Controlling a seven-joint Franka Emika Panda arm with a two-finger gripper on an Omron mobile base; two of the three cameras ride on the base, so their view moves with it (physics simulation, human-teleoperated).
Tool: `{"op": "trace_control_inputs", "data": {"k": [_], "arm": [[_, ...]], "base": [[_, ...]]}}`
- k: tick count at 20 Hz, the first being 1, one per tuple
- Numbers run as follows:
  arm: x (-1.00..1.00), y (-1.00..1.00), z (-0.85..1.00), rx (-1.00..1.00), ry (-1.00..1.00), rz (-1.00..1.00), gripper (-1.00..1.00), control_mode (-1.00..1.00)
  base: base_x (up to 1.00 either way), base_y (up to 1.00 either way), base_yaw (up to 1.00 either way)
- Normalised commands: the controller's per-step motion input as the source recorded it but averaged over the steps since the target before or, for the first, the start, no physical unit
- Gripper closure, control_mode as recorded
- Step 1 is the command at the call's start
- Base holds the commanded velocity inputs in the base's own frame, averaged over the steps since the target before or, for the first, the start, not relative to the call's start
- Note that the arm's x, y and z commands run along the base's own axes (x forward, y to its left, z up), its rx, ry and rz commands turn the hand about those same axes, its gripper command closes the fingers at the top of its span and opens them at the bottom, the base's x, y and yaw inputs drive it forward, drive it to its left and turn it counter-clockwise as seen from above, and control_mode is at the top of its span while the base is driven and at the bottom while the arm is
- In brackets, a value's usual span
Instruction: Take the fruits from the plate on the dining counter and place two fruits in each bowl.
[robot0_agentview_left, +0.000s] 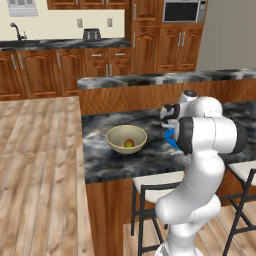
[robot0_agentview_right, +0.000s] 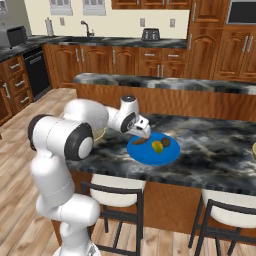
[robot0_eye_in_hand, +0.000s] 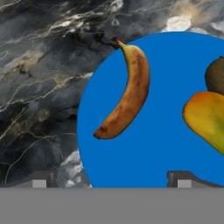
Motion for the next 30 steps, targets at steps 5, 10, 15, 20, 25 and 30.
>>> {"op": "trace_control_inputs", "data": {"k": [5, 10, 15, 20, 25, 30], "arm": [[0.36, -0.12, -0.39, 0.0, 0.0, -0.02, -1.0, -1.0], [0.29, -0.11, -0.23, 0.0, 0.0, -0.01, -1.0, -1.0], [0.06, -0.17, -0.24, 0.01, 0.0, 0.0, -1.0, -1.0], [0.0, -0.01, -0.36, 0.0, 0.0, 0.0, -1.0, -1.0], [0.09, 0.0, -0.21, 0.0, 0.0, 0.0, -1.0, -1.0], [0.2, 0.0, -0.06, 0.0, 0.0, 0.0, -1.0, -1.0]], "base": [[0.0, 0.0, 0.0], [0.0, 0.0, 0.0], [0.0, 0.0, 0.0], [0.0, 0.0, 0.0], [0.0, 0.0, 0.0], [0.0, 0.0, 0.0]]}}
